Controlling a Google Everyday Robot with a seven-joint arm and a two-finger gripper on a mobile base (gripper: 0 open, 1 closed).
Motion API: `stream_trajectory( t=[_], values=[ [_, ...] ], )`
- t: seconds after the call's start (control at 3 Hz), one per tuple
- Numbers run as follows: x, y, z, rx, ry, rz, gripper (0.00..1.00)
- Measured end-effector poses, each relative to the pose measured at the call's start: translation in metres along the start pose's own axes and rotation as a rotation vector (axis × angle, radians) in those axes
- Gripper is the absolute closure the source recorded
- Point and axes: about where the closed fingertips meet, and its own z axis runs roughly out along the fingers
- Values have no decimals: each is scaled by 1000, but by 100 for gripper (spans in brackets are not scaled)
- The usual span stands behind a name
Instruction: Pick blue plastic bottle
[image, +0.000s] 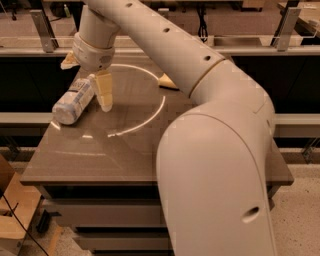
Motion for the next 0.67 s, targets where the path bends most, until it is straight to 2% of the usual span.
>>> stream_trajectory(
  t=[0.67],
  values=[
    [-16,-23,40,-52,-12,-51,0]
  ],
)
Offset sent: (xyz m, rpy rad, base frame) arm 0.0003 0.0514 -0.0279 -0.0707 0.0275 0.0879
